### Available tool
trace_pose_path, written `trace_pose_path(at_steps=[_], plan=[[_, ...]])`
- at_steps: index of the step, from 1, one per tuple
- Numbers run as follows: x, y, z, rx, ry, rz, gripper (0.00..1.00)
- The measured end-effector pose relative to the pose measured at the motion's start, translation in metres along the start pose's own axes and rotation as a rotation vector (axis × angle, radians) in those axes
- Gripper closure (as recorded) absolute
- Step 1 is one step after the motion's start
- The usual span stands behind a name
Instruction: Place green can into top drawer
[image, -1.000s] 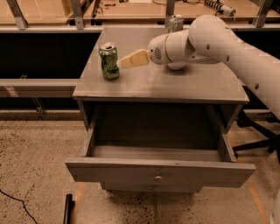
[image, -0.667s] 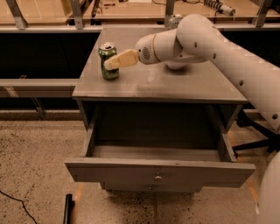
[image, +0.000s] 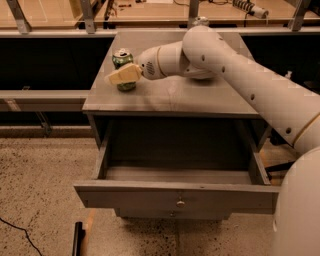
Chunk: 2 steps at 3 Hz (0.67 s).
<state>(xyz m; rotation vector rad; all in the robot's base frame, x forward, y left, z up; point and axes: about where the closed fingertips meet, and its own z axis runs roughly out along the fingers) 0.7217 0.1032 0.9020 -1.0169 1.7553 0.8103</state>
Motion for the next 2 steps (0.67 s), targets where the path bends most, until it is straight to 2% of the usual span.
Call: trace_pose_path(at_steps=[1,2], plan=[[0.009,-0.01,0.012,0.021,0.009,-0.012,0.42],[0.016,-0.011,0.024,0.009,0.025,-0.018,0.65]])
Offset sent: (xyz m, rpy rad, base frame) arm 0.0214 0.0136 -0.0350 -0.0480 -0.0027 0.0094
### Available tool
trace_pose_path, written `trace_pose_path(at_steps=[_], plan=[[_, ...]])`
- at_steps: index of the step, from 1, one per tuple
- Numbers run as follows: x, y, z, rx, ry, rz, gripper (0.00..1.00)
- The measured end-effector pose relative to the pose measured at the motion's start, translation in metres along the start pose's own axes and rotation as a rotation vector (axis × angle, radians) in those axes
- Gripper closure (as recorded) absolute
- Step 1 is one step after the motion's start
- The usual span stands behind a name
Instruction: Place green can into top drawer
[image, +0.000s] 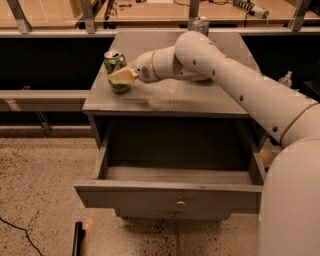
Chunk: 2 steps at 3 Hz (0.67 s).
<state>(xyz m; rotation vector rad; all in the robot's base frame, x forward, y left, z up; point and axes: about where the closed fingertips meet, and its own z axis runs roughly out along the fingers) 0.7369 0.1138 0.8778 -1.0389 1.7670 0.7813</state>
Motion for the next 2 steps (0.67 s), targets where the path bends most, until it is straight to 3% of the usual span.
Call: trace_pose_path(at_steps=[1,2], plan=[[0.005,0.0,-0.012,0.018,0.014,0.003,0.88],[0.002,0.006,-0.055,0.087,0.012,0.02,1.0]])
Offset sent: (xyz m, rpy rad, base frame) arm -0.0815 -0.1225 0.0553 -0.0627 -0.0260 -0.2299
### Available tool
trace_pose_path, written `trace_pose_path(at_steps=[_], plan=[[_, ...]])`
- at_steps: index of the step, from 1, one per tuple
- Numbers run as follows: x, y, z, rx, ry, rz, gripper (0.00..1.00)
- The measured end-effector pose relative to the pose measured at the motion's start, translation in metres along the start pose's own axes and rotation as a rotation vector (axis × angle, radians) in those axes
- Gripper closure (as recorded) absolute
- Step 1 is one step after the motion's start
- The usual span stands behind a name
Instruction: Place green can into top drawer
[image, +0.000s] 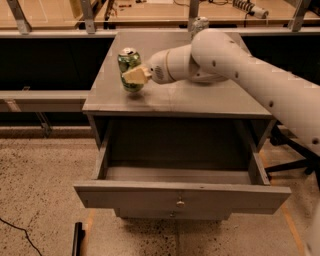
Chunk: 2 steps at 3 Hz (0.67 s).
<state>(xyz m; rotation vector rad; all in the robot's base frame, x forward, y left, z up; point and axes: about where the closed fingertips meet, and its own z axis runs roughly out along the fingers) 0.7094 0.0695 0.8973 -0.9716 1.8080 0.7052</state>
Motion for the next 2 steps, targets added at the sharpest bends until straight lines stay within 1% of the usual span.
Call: trace_pose_path(at_steps=[1,2], plan=[[0.014,0.019,-0.088,0.118,-0.003,0.026,1.0],[0.037,0.033,-0.137,0.176,0.019,0.058,1.0]])
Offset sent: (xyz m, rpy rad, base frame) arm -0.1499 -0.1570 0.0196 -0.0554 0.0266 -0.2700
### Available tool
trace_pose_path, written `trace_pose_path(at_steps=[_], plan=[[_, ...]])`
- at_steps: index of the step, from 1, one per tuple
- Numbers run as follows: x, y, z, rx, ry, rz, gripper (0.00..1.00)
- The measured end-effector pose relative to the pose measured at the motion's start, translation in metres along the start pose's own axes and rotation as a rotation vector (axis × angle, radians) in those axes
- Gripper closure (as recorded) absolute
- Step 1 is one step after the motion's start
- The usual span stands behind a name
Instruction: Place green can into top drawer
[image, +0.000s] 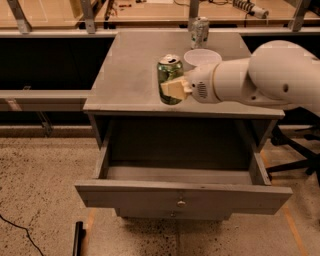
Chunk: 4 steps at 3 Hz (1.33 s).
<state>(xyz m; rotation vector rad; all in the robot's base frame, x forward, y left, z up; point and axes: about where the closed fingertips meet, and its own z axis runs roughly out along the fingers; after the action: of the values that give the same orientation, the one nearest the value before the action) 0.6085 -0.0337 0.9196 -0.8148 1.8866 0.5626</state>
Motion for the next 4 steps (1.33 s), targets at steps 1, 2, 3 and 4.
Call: trace_pose_path(at_steps=[1,2,3,4], plan=[[0.024,0.009,-0.034,0.022,0.024,0.016,1.0],[0.054,0.022,-0.05,-0.022,0.01,0.047,1.0],[0.088,0.042,-0.044,-0.099,-0.008,0.024,1.0],[0.118,0.055,-0.014,-0.183,-0.022,-0.021,1.0]])
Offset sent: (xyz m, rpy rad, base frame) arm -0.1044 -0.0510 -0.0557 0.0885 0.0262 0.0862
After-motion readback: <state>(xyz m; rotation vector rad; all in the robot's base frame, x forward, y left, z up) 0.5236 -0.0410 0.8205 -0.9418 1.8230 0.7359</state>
